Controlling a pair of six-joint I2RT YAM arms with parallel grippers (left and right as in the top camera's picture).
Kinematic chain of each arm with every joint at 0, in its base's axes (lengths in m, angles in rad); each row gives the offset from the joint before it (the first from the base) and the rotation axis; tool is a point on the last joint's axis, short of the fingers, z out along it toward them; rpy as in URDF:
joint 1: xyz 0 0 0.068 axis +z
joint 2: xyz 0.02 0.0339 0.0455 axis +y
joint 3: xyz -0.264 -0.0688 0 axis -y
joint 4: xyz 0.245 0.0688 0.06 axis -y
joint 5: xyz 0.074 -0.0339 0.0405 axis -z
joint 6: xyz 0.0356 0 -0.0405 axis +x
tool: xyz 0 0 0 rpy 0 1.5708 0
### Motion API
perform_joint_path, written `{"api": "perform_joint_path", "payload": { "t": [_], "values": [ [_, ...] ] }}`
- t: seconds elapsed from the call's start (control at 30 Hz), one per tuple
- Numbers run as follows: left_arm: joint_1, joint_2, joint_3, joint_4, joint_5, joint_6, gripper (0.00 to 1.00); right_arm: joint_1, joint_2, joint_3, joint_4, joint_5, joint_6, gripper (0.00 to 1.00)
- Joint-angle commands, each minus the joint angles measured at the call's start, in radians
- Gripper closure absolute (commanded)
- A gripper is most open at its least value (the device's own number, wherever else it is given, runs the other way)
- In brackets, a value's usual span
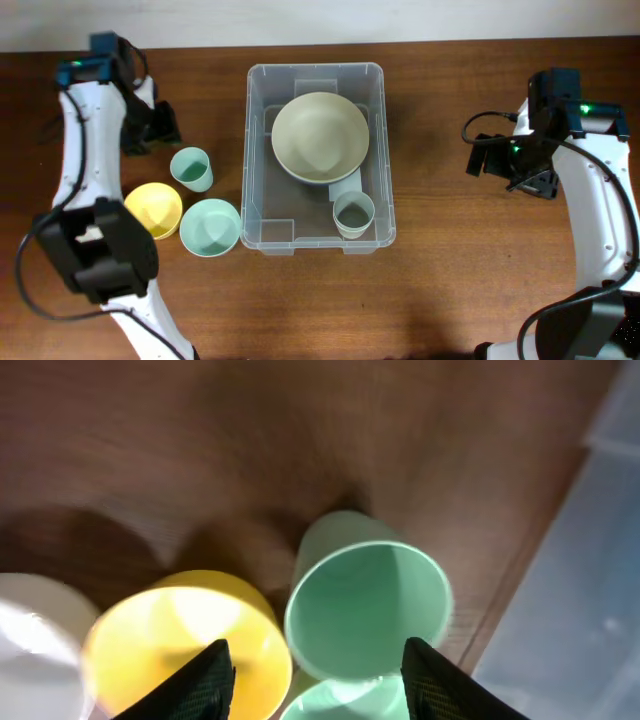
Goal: Pack container
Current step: 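Release and move the left gripper to the light green cup, then grasp the light green cup rim with the left gripper and lift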
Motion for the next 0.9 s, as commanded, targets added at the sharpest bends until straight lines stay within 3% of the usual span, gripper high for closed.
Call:
{"api": "perform_joint_path", "payload": {
  "t": [0.0,0.23,0.3,0.43,0.63,0.87],
  "values": [
    [-0.003,0.069,-0.062,0.018,0.026,-0.008,0.44,0.000,0.000,-0.002,-0.001,0.013,-0.011,0.01],
    [-0.004,0.137,-0.128,0.087,0.015,-0.005,0.45,0.000,0.000,-0.002,0.000,0.013,-0.011,0.01],
    [-0.004,0.139,-0.128,0.093,0.012,-0.005,0.51,0.000,0.000,-0.002,-0.001,0.013,-0.011,0.01],
    [-0.004,0.139,-0.128,0.097,0.012,-0.005,0.76,0.000,0.000,-0.002,-0.003,0.013,-0.011,0.01],
    [-0.004,0.139,-0.128,0.093,0.012,-0.005,1.00,0.000,0.000,-0.002,-0.004,0.013,-0.011,0.01],
    [-0.017,0.115,-0.091,0.036,0.021,-0.005,0.99,0.000,0.000,-0.002,-0.003,0.013,-0.011,0.01]
  ]
}}
